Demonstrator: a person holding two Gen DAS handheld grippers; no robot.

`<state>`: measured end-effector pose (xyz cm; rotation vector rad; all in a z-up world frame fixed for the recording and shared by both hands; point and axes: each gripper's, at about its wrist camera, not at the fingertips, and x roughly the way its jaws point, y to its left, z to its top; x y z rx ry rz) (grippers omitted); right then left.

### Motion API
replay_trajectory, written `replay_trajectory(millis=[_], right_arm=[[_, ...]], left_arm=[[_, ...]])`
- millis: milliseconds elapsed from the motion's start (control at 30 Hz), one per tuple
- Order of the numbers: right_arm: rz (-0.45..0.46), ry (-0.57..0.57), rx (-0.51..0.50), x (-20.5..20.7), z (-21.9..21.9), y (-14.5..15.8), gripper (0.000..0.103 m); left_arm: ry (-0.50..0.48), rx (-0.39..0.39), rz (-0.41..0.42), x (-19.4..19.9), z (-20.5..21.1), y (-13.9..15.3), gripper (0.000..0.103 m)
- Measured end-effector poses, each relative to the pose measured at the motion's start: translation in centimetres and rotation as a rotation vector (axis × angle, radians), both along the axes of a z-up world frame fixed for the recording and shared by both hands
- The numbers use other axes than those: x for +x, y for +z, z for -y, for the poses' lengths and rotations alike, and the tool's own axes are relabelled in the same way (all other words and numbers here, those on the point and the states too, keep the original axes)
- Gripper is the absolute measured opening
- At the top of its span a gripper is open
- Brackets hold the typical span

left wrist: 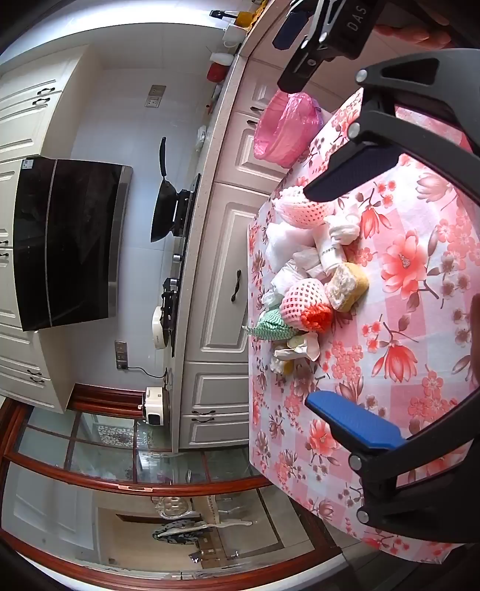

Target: Collect trash

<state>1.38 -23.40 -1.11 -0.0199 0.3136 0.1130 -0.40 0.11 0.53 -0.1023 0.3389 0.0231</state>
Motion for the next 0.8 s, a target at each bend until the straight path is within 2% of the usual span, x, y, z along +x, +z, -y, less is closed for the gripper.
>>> replay_trajectory(millis=[800], right_arm=[[-0.002, -0.001, -0.004, 0.03, 0.06, 0.06, 0.097]], left_arm=[[-0.010, 0.007, 0.004, 0.03, 0.17, -0.07, 0.099]])
